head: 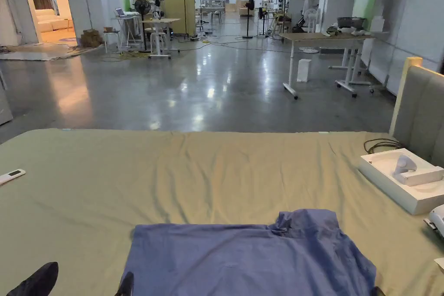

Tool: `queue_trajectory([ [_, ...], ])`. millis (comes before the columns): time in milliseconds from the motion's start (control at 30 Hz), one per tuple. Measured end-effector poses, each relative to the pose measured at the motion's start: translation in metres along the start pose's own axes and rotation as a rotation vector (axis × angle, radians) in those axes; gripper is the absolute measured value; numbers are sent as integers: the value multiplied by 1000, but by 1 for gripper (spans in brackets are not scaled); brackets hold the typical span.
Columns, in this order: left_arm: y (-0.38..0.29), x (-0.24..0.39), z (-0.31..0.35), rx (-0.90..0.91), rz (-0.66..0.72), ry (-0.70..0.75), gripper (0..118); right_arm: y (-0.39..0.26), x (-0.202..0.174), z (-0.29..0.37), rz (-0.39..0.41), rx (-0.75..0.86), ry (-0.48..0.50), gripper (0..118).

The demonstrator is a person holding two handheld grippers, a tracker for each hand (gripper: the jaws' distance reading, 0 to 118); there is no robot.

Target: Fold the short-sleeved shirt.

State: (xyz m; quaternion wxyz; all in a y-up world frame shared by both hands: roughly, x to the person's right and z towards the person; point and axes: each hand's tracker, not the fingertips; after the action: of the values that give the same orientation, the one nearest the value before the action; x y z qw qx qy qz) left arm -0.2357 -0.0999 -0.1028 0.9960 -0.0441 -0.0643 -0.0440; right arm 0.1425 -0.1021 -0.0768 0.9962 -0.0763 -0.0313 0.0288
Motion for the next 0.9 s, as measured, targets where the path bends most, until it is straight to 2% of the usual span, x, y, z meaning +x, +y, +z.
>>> queue_trajectory([
  [67,3,3,1,5,1,-4,87,2,-4,0,-6,-4,17,97],
  [133,5,8,1,7,-26,1,87,2,-8,1,-11,-5,33,87],
  [167,6,10,2,4,-54,21,87,-1,-4,1,-13,-9,36,68],
  [200,6,12,3,7,-64,21,84,-1,-6,2,-13,-16,36,33],
  [233,6,12,5,7,-72,15,76,-1,-7,2,-7,-18,16,7],
  [267,5,13,4,5,-74,6,57,-2,-8,2,-2,-15,-13,1],
  [300,5,14,4,-5,-74,5,16,-1,-8,2,-7,-17,1,0],
  [333,4,16,2,-18,-81,14,2,0,-7,2,-17,-32,20,0],
  [433,1,15,3,-30,-75,-23,1,1,-6,2,-23,-38,17,0],
  [533,-2,16,2,-37,-71,-27,1,3,-7,1,3,-43,5,0],
  [600,-3,16,1,-49,-69,-25,1,-5,3,-3,8,-48,5,0],
  [900,-7,7,-7,-67,-31,-44,1,-14,11,-7,-20,-55,23,0],
])
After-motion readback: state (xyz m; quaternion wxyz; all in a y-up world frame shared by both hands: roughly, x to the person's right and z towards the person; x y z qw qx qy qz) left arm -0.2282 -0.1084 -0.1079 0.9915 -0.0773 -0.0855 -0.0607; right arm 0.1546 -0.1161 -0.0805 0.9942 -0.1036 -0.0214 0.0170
